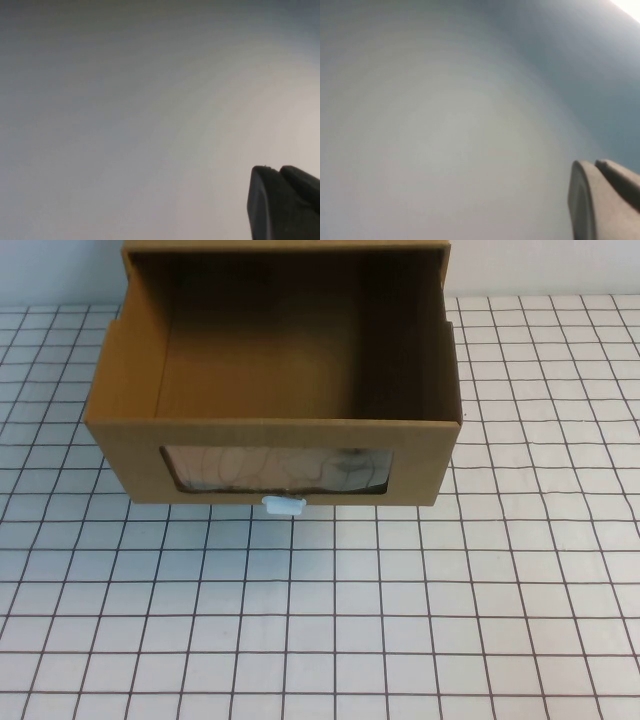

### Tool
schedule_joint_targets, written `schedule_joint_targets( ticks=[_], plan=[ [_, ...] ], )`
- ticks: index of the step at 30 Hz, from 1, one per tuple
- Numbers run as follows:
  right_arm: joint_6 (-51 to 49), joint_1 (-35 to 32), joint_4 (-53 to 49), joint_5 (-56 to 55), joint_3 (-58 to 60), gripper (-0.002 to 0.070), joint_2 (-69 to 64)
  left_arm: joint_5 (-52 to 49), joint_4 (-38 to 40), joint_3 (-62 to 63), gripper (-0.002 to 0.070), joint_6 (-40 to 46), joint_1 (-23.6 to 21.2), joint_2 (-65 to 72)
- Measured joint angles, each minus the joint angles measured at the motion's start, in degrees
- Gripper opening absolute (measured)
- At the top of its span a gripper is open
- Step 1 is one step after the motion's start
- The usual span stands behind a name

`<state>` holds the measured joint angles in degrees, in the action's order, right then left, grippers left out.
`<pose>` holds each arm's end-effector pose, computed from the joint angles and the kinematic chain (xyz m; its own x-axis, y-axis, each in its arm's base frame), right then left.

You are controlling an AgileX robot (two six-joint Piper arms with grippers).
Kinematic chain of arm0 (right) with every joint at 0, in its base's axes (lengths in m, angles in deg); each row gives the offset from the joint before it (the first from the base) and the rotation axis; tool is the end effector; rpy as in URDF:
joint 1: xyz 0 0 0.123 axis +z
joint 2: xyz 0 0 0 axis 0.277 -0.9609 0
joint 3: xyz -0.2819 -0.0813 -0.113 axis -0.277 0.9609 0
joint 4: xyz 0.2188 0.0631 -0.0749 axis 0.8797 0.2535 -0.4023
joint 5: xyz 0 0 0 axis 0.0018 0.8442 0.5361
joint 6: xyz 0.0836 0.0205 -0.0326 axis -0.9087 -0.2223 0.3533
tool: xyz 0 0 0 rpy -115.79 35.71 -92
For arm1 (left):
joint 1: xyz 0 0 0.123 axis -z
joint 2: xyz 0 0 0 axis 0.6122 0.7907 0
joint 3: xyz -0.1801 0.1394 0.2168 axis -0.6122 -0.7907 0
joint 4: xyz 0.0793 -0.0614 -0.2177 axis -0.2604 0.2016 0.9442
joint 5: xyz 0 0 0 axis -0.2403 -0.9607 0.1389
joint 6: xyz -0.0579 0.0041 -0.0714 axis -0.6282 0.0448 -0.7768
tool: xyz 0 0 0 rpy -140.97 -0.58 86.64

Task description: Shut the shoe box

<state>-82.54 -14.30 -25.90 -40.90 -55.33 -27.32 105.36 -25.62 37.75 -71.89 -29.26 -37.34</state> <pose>-0.0153 -0.0117 0.2664 0.7500 0.0804 -0.6566 0.0065 0.9917 0.1288 -0.0218 0.0023 0.2723 0.8082 -0.0346 -0.5880 0.0844 0.9948 0.0576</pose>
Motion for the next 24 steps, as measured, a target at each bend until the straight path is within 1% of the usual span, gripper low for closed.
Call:
schedule_joint_targets(
  ticks=[8, 17, 20, 24],
  plan=[
    [0.0, 0.0, 6.7, -0.1, 0.0, -0.0015, 0.0, 0.9, 0.0, 0.0, -0.0002, -0.1, 0.0, 0.0],
    [0.0, 0.0, 7.2, -3.8, 0.0, -0.0015, 0.0, 0.5, 0.1, 0.1, -0.0002, -0.2, 0.0, 0.0],
    [0.0, 0.0, 6.5, -3.8, -0.4, -0.0015, 0.0, 0.5, 0.1, 2.6, -0.0002, -0.6, 0.0, 0.0],
    [0.0, 0.0, 6.1, -3.3, -5.5, -0.0015, 0.0, -0.2, 0.1, 8.0, -0.0002, -0.7, 0.0, 0.0]
  ],
)
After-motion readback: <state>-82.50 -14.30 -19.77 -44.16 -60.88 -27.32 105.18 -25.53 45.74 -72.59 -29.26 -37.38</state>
